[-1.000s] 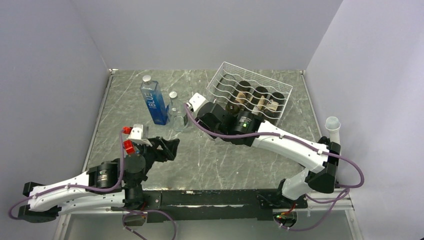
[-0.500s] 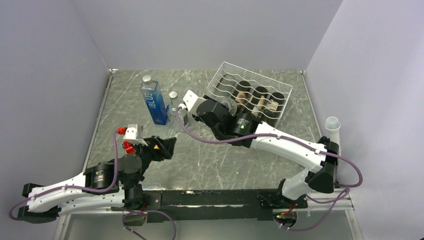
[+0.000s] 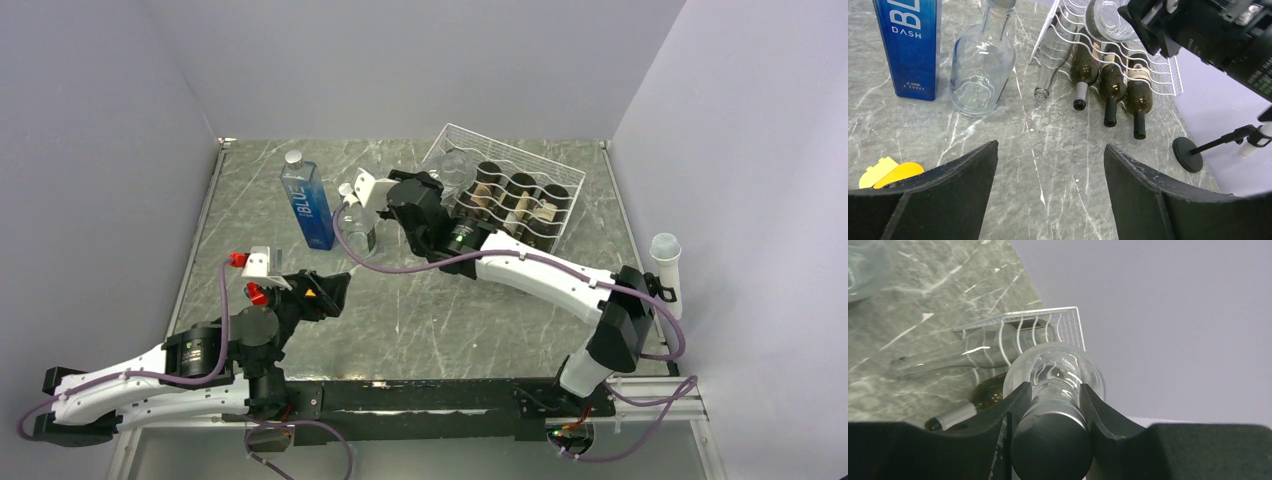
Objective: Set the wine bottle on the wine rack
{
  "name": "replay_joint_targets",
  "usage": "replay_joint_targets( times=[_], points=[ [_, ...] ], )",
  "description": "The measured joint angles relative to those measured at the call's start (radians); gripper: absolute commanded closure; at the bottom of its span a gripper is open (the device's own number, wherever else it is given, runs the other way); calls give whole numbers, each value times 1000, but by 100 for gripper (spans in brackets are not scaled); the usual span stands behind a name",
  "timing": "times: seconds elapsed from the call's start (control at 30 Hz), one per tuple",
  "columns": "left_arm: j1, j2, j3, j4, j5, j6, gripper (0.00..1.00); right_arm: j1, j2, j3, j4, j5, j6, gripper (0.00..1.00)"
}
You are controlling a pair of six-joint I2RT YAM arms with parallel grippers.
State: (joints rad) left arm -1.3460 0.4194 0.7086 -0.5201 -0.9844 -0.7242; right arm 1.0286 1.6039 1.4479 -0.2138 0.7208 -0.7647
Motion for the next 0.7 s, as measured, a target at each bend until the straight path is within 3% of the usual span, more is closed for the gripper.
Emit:
replay_joint_targets(
  times=[0.7],
  points=[
    [0,26,47,2,19,10,18,-233,86,-51,222,-156,-179,100]
  ],
)
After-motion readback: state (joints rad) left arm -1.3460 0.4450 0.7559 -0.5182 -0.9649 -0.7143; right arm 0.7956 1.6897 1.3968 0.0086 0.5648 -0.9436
